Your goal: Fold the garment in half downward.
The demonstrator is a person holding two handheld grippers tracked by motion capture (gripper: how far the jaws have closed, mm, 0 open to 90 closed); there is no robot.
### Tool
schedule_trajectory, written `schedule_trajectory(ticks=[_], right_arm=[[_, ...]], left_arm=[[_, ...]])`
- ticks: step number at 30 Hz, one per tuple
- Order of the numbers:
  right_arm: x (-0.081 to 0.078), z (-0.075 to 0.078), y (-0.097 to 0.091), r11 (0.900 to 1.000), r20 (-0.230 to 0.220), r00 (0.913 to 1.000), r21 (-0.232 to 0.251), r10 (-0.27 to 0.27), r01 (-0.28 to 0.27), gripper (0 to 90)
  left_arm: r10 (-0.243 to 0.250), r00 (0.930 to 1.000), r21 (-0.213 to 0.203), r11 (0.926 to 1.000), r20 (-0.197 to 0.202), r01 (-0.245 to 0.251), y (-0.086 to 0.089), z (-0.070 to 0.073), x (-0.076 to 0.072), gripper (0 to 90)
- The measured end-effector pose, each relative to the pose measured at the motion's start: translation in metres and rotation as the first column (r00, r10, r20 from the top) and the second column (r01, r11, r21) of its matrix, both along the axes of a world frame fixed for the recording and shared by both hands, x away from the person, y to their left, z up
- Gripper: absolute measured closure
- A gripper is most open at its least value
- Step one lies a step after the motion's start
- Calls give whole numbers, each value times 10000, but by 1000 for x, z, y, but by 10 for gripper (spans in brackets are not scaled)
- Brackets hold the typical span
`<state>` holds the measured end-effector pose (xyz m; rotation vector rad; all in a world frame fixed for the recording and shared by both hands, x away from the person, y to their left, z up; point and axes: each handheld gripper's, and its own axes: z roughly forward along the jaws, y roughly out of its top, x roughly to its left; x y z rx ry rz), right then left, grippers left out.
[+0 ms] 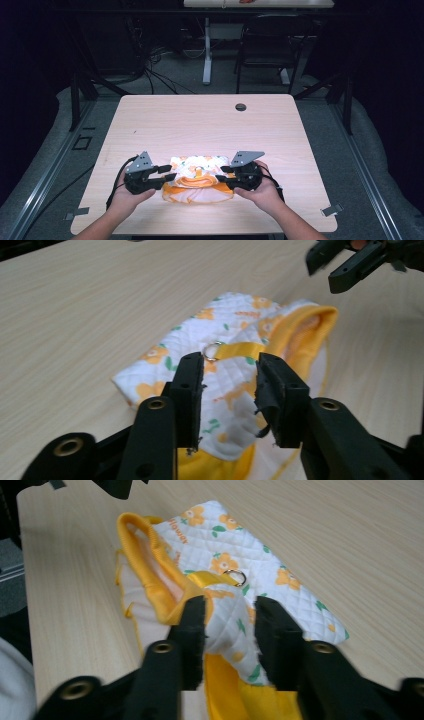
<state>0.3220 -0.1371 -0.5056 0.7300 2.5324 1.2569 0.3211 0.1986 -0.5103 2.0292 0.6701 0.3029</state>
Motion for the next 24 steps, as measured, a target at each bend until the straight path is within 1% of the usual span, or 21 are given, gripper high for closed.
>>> schedule_trajectory(ticks=[1, 2, 3, 4, 5, 6, 8, 9, 10, 11, 14, 15, 16, 18, 19, 20, 21, 24], right_arm=[[2, 0, 1, 9999, -68, 9999, -1, -158, 158, 728], [3, 0, 2, 9995, -99, 9995, 57, -302, 303, 767], [3, 0, 2, 9995, -99, 9995, 57, -302, 303, 767], [8, -4, 7, 9988, -167, 9986, 24, -494, 495, 800], [8, -4, 7, 9988, -167, 9986, 24, -494, 495, 800], [11, -7, 12, 9973, -165, 9971, -36, -740, 739, 796], [17, -12, 16, 9951, -398, 9943, -42, -992, 991, 782], [17, -12, 16, 9951, -398, 9943, -42, -992, 991, 782], [22, -18, 20, 9948, -587, 9931, -151, -1012, 1005, 783], [23, -20, 22, 9949, -661, 9927, -172, -1006, 997, 792], [23, -26, 25, 9979, -1187, 9909, -202, -638, 618, 834], [21, -28, 25, 9986, -1341, 9898, -267, -488, 456, 842], [18, -30, 25, 9990, -1445, 9891, -391, -285, 231, 853], [13, -34, 25, 9983, -1551, 9878, -575, -127, 38, 856], [13, -34, 25, 9983, -1551, 9878, -575, -127, 38, 856], [11, -36, 25, 9982, -1651, 9863, -590, -61, -37, 857], [7, -42, 25, 9969, -1795, 9838, -774, 23, -164, 856], [2, -50, 25, 9954, -1879, 9822, -936, 34, -213, 850]], left_arm=[[92, 9999, 50, 9999, -96, -92, -1, -1, 3, 666], [92, 9999, 50, 9999, -96, -92, -1, -1, 3, 687], [149, 9996, 92, 9999, -243, -147, -2, -4, 7, 687], [153, 9989, 211, 9997, -446, -144, -5, -11, 11, 734], [153, 9989, 211, 9997, -446, -144, -5, -11, 11, 743], [95, 9980, 407, 9991, -633, -70, -10, -19, 14, 760], [8, 9971, 539, 9985, -767, 33, -13, -25, 15, 783], [8, 9971, 539, 9985, -767, 33, -13, -25, 15, 790], [-46, 9964, 626, 9980, -843, 99, -15, -28, 15, 803], [-92, 9960, 683, 9975, -891, 153, -16, -32, 14, 810], [-156, 9954, 780, 9967, -947, 230, -16, -36, 11, 823], [-156, 9954, 780, 9967, -947, 230, -16, -36, 11, 826], [-204, 9946, 876, 9957, -1022, 295, -15, -38, 8, 827], [-214, 9941, 931, 9952, -1064, 314, -15, -42, 6, 828], [-214, 9941, 931, 9952, -1064, 314, -15, -42, 6, 828], [-214, 9939, 1008, 9944, -1086, 325, -15, -45, 5, 828], [-243, 9934, 1138, 9928, -1120, 371, -15, -49, 2, 828], [-203, 9927, 1136, 9930, -1185, 338, -15, -55, 1, 827]])
